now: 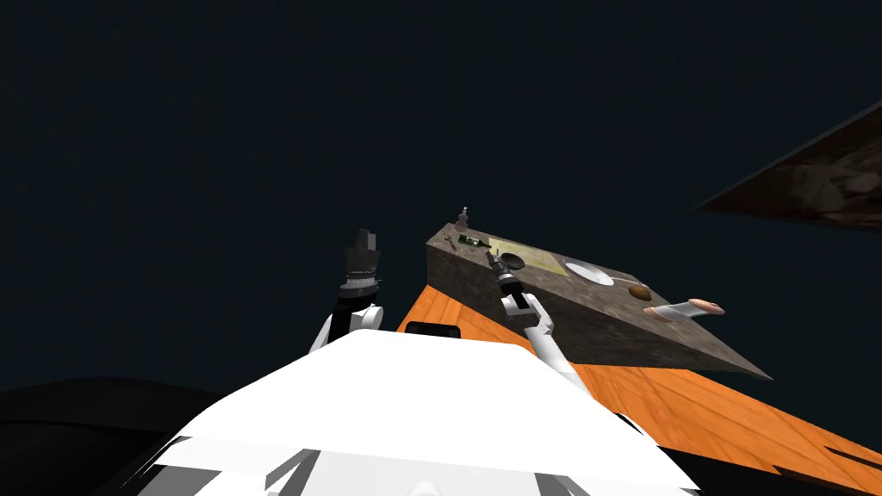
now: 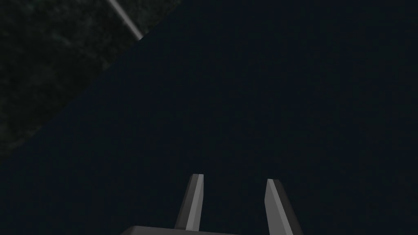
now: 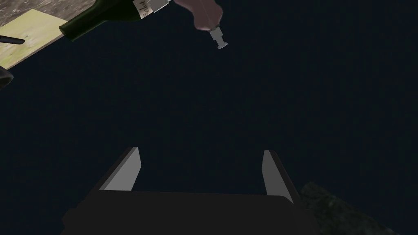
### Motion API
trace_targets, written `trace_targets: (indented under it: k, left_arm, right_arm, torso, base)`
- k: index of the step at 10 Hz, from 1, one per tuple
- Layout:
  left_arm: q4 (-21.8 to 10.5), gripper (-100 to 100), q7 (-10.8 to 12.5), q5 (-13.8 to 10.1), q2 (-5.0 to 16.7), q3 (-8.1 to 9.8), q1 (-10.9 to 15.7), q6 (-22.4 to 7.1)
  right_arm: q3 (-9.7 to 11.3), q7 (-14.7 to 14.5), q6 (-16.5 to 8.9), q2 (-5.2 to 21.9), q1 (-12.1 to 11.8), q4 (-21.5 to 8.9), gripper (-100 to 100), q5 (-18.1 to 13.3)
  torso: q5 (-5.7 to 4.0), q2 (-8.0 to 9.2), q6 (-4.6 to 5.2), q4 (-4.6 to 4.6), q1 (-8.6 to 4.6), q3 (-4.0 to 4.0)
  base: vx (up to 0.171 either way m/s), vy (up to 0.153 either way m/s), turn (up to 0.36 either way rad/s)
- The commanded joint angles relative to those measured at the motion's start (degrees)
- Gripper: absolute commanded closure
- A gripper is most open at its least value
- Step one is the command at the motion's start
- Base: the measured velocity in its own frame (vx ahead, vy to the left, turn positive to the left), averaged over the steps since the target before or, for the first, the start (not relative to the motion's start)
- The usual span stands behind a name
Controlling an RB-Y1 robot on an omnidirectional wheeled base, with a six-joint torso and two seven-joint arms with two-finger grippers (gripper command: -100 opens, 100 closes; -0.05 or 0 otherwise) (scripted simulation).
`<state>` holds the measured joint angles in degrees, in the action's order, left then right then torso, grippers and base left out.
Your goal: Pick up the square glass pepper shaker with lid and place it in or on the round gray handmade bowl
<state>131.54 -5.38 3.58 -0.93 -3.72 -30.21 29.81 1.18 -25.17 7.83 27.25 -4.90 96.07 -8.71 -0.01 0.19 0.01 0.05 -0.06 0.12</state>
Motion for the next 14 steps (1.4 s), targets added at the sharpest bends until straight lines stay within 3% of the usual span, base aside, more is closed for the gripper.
trace_targets:
  k: [1,2,3,4,7,8,11,13,14]
  left_arm:
    - [0.0,0,0.0,0.0,0.0,0.0,0.0,0.0]
    - [0.0,0,0.0,0.0,0.0,0.0,0.0,0.0]
    - [0.0,0,0.0,0.0,0.0,0.01,0.0,0.0]
    - [0.0,0,0.0,0.0,0.0,0.0,0.0,0.0]
    - [0.0,0,0.0,0.0,0.0,0.01,0.0,0.0]
    - [0.0,0,0.0,0.0,0.0,0.0,0.0,0.0]
    - [0.0,0,0.0,0.0,0.0,0.01,0.0,0.0]
    - [0.0,0,0.0,0.0,0.0,0.01,0.0,0.0]
    - [0.0,0,0.0,0.0,0.0,0.01,0.0,0.0]
  right_arm:
    - [0.1,-1.3,-0.8,0.3,1.3,-2.8,-100,-0.4]
    - [0.1,-1.3,-0.8,0.3,1.3,-2.8,-100,-0.4]
    - [0.1,-3.3,-2.4,1.5,3.4,-4.7,-100,-0.9]
    - [0.1,-3.3,-2.4,1.5,3.4,-6.0,-100,-0.9]
    - [0.1,-7.1,-5.5,3.7,7.4,-11.0,-100,-1.9]
    - [0.1,-7.1,-5.5,3.7,7.4,-12.5,-100,-1.9]
    - [-0.1,-10.7,-8.6,5.6,11.4,-17.9,-100,-2.8]
    - [-0.1,-10.7,-8.6,5.6,11.4,-19.2,-100,-2.8]
    - [-0.1,-12.4,-10.0,6.4,13.3,-21.7,-100,-3.3]
  torso:
    - [0.0,0.0,0.0,0.0,0.0,0.0]
    - [-0.01,-0.02,0.04,-0.01,0.0,-0.01]
    - [-0.01,-0.1,0.05,-0.02,-0.03,-0.06]
    - [0.0,-0.08,0.0,-0.02,0.01,-0.05]
    - [-0.01,-0.05,0.06,-0.01,-0.02,-0.03]
    - [-0.01,-0.05,0.02,-0.01,-0.03,-0.03]
    - [-0.01,-0.09,0.06,-0.02,-0.04,-0.05]
    - [-0.01,-0.1,0.05,-0.03,-0.01,-0.06]
    - [-0.01,-0.14,0.08,-0.03,-0.05,-0.08]
  base:
    - [-0.048,0.011,0.106]
    - [-0.021,0.006,-0.012]
    - [-0.044,0.019,0.176]
    - [-0.048,0.011,0.114]
    - [-0.051,0.012,0.154]
    - [-0.042,0.008,0.11]
    - [-0.039,0.013,0.154]
    - [-0.023,0.011,0.057]
    - [-0.02,0.011,0.201]
